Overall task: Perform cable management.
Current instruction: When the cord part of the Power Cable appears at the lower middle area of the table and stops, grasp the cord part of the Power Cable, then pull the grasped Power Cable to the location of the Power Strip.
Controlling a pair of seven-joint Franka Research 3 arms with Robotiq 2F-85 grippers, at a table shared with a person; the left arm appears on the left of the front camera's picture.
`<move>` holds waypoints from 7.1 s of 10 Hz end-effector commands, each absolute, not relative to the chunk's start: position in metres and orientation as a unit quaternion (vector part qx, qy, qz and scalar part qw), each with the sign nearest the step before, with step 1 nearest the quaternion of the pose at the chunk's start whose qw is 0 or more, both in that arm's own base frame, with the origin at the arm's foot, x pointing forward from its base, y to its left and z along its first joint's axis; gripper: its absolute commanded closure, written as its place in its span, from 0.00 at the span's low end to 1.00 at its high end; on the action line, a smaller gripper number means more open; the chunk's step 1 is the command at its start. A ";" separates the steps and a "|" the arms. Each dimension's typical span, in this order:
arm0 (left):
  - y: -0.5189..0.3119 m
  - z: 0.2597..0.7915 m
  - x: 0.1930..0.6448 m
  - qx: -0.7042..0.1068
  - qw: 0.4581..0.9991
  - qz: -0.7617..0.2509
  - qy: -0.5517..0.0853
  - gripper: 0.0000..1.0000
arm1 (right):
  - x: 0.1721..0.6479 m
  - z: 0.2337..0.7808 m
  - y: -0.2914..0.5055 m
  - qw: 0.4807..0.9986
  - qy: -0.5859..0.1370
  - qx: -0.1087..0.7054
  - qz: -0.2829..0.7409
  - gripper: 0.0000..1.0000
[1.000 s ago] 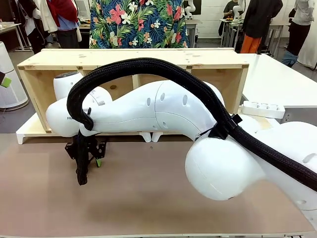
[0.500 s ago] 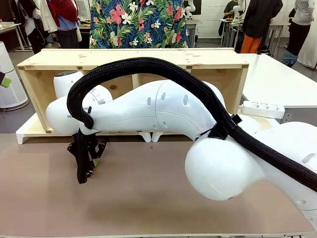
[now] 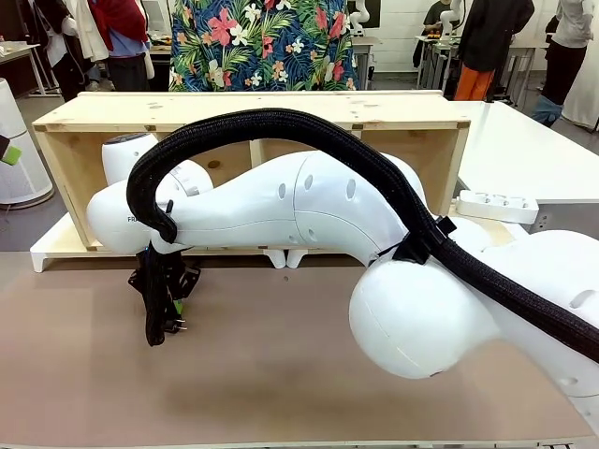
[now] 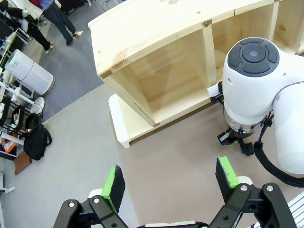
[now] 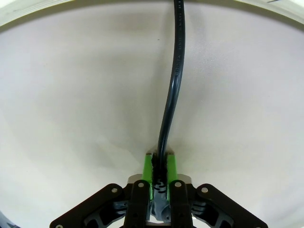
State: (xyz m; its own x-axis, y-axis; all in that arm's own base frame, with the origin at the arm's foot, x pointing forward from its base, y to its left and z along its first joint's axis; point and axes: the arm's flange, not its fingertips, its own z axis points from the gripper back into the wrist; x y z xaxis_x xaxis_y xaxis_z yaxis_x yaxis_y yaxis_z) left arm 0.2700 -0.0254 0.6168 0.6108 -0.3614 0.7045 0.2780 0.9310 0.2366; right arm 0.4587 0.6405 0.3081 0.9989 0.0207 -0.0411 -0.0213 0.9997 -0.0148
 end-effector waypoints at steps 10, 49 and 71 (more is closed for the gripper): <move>-0.026 0.617 0.272 0.056 0.894 -0.177 -0.407 0.00 | 0.459 0.308 0.640 1.000 0.020 -0.008 0.010 1.00; -0.026 0.617 0.272 0.056 0.894 -0.177 -0.407 0.00 | 0.252 0.341 0.368 0.998 0.044 0.011 -0.031 0.86; -0.026 0.617 0.272 0.056 0.894 -0.177 -0.407 0.00 | 0.247 0.369 0.181 0.992 -0.013 0.000 -0.129 0.86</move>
State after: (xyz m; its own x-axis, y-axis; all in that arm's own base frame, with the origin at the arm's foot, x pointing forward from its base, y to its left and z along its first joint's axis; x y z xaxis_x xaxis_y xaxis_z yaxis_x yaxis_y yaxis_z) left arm 0.2705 -0.0254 0.6165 0.6116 -0.3612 0.7039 0.2782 0.9311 0.2360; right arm 0.2773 0.2374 0.3969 0.9724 -0.2317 0.0281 0.2323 0.9724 -0.0212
